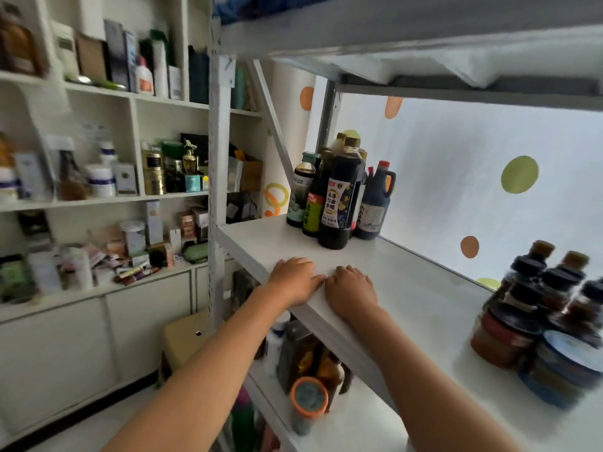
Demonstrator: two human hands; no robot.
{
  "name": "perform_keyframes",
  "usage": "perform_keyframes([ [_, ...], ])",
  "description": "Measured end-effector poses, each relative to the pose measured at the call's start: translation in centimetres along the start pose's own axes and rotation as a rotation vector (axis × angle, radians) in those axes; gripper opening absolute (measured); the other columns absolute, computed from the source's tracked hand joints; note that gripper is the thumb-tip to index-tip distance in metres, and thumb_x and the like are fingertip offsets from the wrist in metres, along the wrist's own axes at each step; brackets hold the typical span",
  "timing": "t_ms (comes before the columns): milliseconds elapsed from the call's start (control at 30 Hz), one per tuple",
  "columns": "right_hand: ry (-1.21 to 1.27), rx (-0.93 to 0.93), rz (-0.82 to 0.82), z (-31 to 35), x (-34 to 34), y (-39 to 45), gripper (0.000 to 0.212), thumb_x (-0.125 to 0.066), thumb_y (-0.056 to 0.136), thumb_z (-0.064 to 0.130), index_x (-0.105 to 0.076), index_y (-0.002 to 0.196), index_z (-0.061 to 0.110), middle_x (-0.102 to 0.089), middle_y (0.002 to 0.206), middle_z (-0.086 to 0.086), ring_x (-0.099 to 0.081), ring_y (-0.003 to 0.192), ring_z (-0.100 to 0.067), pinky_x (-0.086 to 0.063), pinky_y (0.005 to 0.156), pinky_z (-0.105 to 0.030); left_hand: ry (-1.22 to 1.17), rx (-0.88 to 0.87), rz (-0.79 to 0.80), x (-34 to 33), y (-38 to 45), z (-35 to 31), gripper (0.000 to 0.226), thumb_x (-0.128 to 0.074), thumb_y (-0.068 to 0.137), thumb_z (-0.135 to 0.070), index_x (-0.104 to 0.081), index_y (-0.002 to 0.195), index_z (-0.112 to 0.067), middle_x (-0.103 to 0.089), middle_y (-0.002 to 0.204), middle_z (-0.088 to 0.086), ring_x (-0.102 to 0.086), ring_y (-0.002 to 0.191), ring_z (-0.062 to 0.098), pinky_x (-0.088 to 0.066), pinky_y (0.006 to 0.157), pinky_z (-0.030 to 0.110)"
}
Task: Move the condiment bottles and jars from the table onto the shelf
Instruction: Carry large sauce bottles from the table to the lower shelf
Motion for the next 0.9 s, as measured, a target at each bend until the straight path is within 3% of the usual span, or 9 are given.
perform_keyframes([
  [100, 0.006, 0.097, 0.053, -0.2, 0.3, -4.2, 0.047, -0.029, 0.101, 0.033, -0.048, 0.138, 0.011, -0.046, 0.145, -0.013, -0.039, 0.136, -0.027, -0.027, 0.116, -0.044, -0.005, 0.028, -0.041, -0.3, -5.3, -1.8, 0.045, -0.025, 0.104, -0.042, -0.052, 0.126, -0.013, -0.047, 0.141, 0.007, -0.037, 0.134, 0.024, -0.029, 0.11, 0.045],
  [233, 0.001, 0.195, 0.103, -1.1, 0.4, -10.6, 0.048, -0.03, 0.101, 0.032, -0.043, 0.142, 0.01, -0.039, 0.151, -0.013, -0.033, 0.142, -0.028, -0.023, 0.118, -0.045, -0.041, 0.119, -0.082, -1.2, -12.6, -4.2, 0.045, -0.024, 0.106, -0.032, -0.035, 0.145, -0.014, -0.025, 0.158, 0.005, -0.013, 0.149, 0.022, -0.024, 0.116, 0.048],
  [367, -0.107, 0.37, -0.007, -1.0, 1.5, -16.5, 0.052, -0.037, 0.099, 0.025, -0.032, 0.148, 0.009, -0.034, 0.154, -0.012, -0.027, 0.145, -0.028, -0.021, 0.119, -0.046, 0.129, 0.179, -0.034, -1.7, -18.7, -6.3, 0.049, -0.03, 0.104, -0.028, -0.024, 0.151, -0.016, -0.016, 0.161, 0.002, -0.001, 0.15, 0.023, -0.018, 0.118, 0.052],
  [467, -0.061, 0.55, -0.057, -0.3, 2.3, -20.2, 0.059, -0.035, 0.101, 0.021, -0.017, 0.156, 0.011, -0.014, 0.165, -0.008, -0.008, 0.153, -0.021, -0.005, 0.124, -0.039, 0.163, 0.273, -0.063, -1.3, -23.5, -6.7, 0.056, -0.026, 0.105, -0.031, -0.006, 0.154, -0.013, -0.004, 0.163, 0.003, 0.002, 0.15, 0.021, -0.012, 0.121, 0.045],
  [600, 0.005, 0.682, -0.068, 1.8, 1.6, -24.7, 0.064, -0.032, 0.1, 0.018, -0.006, 0.158, 0.013, -0.001, 0.166, -0.005, 0.004, 0.153, -0.016, 0.004, 0.124, -0.037, 0.214, 0.378, -0.119, 0.3, -29.1, -5.9, 0.058, -0.028, 0.105, -0.028, -0.001, 0.154, -0.015, 0.003, 0.163, 0.002, 0.007, 0.15, 0.019, -0.011, 0.121, 0.043],
  [733, 0.035, 0.788, -0.022, 6.0, -0.7, -29.9, 0.065, -0.034, 0.1, 0.016, -0.005, 0.158, 0.011, 0.0, 0.166, -0.006, 0.005, 0.153, -0.017, 0.009, 0.121, -0.034, 0.169, 0.469, -0.139, 1.2, -35.9, -4.2, 0.058, -0.028, 0.105, -0.028, -0.001, 0.154, -0.014, 0.002, 0.163, 0.003, 0.006, 0.15, 0.019, -0.012, 0.121, 0.044],
  [900, 0.108, 0.978, 0.04, 14.1, -4.2, -38.0, 0.064, -0.035, 0.099, 0.017, -0.011, 0.157, 0.008, -0.008, 0.165, -0.01, -0.001, 0.153, -0.02, 0.003, 0.124, -0.036, 0.179, 0.607, -0.19, 1.9, -46.6, -0.2, 0.058, -0.03, 0.105, -0.024, -0.004, 0.154, -0.012, 0.0, 0.163, 0.005, 0.004, 0.15, 0.019, -0.011, 0.121, 0.041],
])
Point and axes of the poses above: each hand's wrist, its own y-axis towards the middle knuckle, its own x-axis out of the back of the hand, z = x × y, the point moved 7 cm from there along y, towards the middle knuckle
